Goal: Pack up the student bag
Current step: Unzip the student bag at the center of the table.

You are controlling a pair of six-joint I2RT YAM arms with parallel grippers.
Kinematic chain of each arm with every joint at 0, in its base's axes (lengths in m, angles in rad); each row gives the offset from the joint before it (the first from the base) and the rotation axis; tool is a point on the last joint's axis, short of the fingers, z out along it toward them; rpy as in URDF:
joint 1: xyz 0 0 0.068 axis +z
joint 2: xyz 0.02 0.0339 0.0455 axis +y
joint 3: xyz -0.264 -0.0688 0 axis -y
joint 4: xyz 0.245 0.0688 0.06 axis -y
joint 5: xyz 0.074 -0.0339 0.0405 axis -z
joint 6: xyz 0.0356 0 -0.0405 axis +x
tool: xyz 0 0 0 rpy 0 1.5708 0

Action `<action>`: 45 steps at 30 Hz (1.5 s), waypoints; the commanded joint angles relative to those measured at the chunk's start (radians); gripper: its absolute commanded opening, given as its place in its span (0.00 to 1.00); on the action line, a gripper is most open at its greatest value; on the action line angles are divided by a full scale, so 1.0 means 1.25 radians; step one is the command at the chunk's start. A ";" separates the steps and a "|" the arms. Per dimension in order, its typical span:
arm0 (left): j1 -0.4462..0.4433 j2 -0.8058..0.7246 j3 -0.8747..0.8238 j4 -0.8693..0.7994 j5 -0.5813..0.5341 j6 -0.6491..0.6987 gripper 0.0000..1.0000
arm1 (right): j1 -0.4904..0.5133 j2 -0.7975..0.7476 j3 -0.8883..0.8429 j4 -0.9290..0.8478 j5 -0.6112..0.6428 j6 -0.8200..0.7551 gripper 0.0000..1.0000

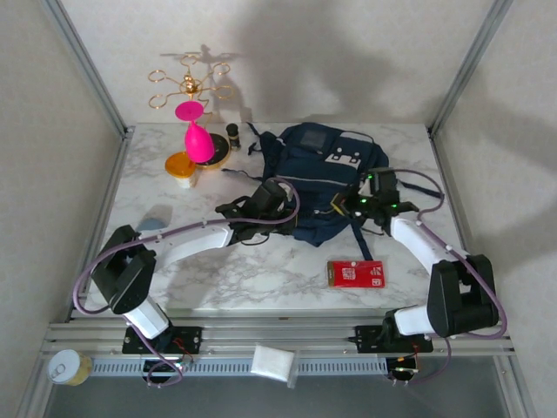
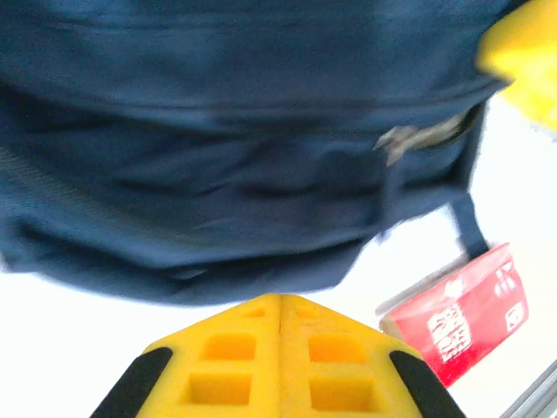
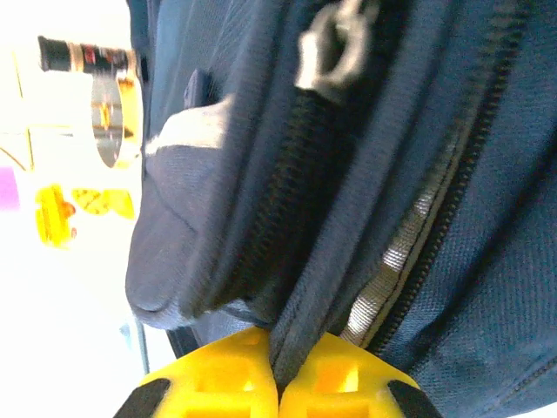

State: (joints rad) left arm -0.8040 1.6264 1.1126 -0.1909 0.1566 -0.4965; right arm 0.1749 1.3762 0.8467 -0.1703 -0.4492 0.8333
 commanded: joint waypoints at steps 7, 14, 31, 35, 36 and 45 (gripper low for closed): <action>-0.039 0.025 0.017 -0.013 -0.007 0.015 0.00 | -0.137 0.032 0.104 -0.045 -0.141 -0.156 0.00; -0.104 0.101 0.148 0.002 -0.010 0.000 0.10 | -0.135 -0.012 0.044 0.009 -0.190 -0.069 0.00; -0.121 0.320 0.415 -0.092 -0.136 0.034 0.47 | -0.137 -0.019 0.042 0.046 -0.200 -0.025 0.00; -0.117 0.371 0.460 -0.097 -0.130 0.012 0.49 | -0.136 -0.018 0.031 0.061 -0.202 -0.014 0.00; -0.115 0.386 0.477 -0.105 -0.131 0.008 0.49 | -0.137 -0.018 0.030 0.064 -0.200 -0.012 0.00; -0.110 0.392 0.499 -0.071 -0.147 0.004 0.11 | -0.144 -0.016 0.028 0.041 -0.192 -0.035 0.00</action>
State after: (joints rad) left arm -0.9516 2.1292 1.7111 -0.2905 0.0090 -0.4961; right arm -0.0006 1.3872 0.8673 -0.1467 -0.6636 0.8108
